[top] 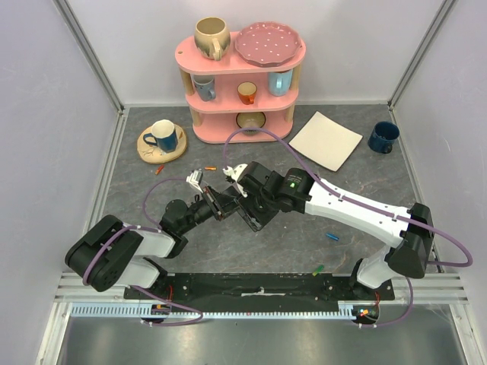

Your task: Load the batteries into the remote control

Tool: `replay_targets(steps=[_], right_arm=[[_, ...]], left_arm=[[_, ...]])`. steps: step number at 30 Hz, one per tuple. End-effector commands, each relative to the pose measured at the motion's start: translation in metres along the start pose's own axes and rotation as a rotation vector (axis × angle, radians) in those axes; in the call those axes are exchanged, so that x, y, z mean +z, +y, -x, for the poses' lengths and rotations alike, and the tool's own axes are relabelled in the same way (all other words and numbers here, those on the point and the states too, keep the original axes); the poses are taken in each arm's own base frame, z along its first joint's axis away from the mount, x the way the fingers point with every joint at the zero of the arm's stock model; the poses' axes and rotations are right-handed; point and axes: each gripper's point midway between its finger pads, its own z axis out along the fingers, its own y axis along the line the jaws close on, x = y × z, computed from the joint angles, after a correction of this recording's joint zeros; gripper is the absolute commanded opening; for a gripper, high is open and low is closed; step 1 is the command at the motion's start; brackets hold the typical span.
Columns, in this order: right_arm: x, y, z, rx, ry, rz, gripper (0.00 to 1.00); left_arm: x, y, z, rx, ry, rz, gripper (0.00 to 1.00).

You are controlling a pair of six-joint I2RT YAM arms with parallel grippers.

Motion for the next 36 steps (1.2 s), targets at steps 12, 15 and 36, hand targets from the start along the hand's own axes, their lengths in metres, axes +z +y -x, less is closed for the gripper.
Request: replay_targets(steps=[12, 15, 36], right_arm=[[0.001, 0.002, 0.005, 0.025, -0.022, -0.002, 0.16], [0.002, 0.002, 0.004, 0.031, -0.019, -0.002, 0.16], [0.013, -0.005, -0.007, 0.024, 0.011, -0.037, 0.15]], left_arm=[[-0.011, -0.087, 0.021, 0.154, -0.129, -0.350, 0.02], [-0.011, -0.087, 0.022, 0.154, -0.134, -0.349, 0.02], [-0.013, -0.101, 0.016, 0.138, -0.107, -0.375, 0.02]])
